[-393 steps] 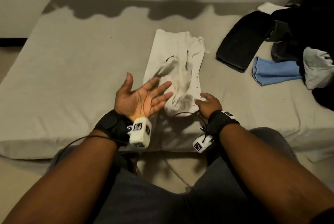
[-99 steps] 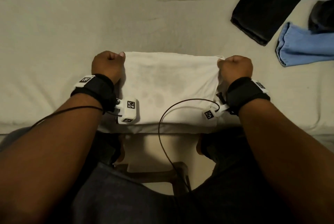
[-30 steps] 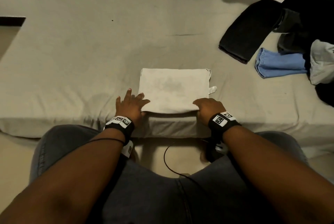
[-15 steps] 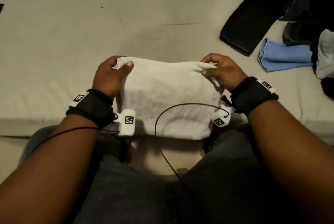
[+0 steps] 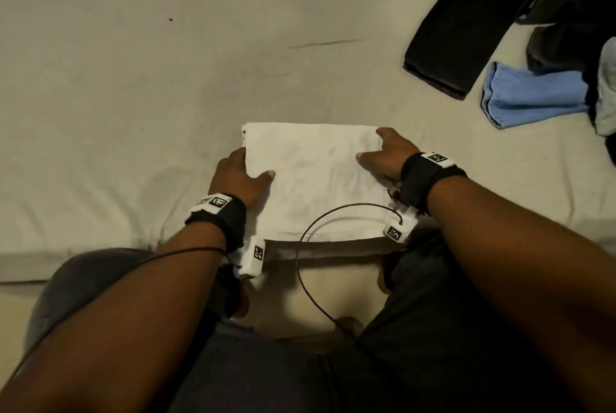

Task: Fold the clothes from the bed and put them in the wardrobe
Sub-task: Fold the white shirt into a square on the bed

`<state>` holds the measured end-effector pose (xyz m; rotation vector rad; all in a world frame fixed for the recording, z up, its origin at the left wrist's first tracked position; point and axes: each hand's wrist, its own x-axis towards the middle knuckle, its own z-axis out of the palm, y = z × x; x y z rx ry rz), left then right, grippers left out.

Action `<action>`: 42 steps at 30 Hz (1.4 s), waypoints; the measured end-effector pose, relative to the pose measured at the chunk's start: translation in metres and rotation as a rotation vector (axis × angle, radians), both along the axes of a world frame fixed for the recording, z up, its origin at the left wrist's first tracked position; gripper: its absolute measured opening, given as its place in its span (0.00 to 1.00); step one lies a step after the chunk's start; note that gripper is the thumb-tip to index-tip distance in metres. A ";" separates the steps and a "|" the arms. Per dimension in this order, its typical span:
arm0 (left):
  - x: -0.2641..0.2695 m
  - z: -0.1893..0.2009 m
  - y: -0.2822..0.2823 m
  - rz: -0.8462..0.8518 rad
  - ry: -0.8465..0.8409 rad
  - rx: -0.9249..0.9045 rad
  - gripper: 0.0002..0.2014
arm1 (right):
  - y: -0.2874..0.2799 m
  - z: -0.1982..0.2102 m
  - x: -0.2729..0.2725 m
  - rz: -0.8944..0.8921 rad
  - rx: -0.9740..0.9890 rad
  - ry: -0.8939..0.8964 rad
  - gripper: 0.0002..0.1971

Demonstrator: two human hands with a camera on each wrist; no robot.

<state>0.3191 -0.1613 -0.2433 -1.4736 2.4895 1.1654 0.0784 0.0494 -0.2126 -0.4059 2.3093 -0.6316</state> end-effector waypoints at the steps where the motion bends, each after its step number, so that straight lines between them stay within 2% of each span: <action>1: 0.003 0.000 0.002 -0.017 -0.016 -0.009 0.36 | 0.003 -0.003 0.005 0.022 0.011 0.014 0.47; 3: 0.009 0.005 0.005 -0.045 -0.014 -0.010 0.34 | 0.010 -0.007 0.018 0.040 0.004 0.033 0.50; 7: 0.027 0.007 0.018 -0.058 -0.085 -0.067 0.25 | 0.021 -0.006 0.048 0.099 0.026 0.063 0.51; 12: 0.046 0.011 0.040 -0.065 -0.268 -0.049 0.35 | 0.045 0.001 0.077 0.141 0.183 0.150 0.49; 14: 0.051 0.015 0.041 -0.068 -0.334 -0.037 0.39 | 0.055 0.006 0.091 0.070 0.249 0.170 0.46; 16: 0.054 0.015 0.039 -0.069 -0.375 -0.017 0.42 | 0.062 0.006 0.103 -0.051 0.231 0.153 0.42; 18: 0.058 0.016 0.040 -0.054 -0.403 0.006 0.44 | 0.070 0.007 0.110 -0.099 0.196 0.138 0.37; 21: 0.062 0.019 0.044 -0.036 -0.405 0.014 0.41 | 0.082 0.014 0.111 -0.127 0.159 0.109 0.31; 24: 0.068 0.022 0.045 -0.118 -0.420 0.016 0.31 | 0.091 0.025 0.112 -0.135 0.153 0.073 0.25; 27: 0.071 0.027 0.047 -0.138 -0.373 0.035 0.26 | 0.093 0.030 0.112 -0.087 0.135 0.117 0.16; 31: 0.076 0.031 0.048 -0.090 -0.315 0.038 0.24 | 0.093 0.032 0.117 -0.079 0.129 0.183 0.18; 36: 0.089 0.029 0.045 -0.049 -0.306 0.028 0.25 | 0.103 0.030 0.110 -0.171 0.187 0.160 0.15; 39: 0.094 0.031 0.052 -0.037 -0.216 0.073 0.22 | 0.101 0.029 0.113 -0.054 0.216 0.116 0.19; 42: 0.098 0.032 0.051 -0.008 -0.179 0.095 0.20 | 0.100 0.027 0.110 -0.063 0.232 0.102 0.14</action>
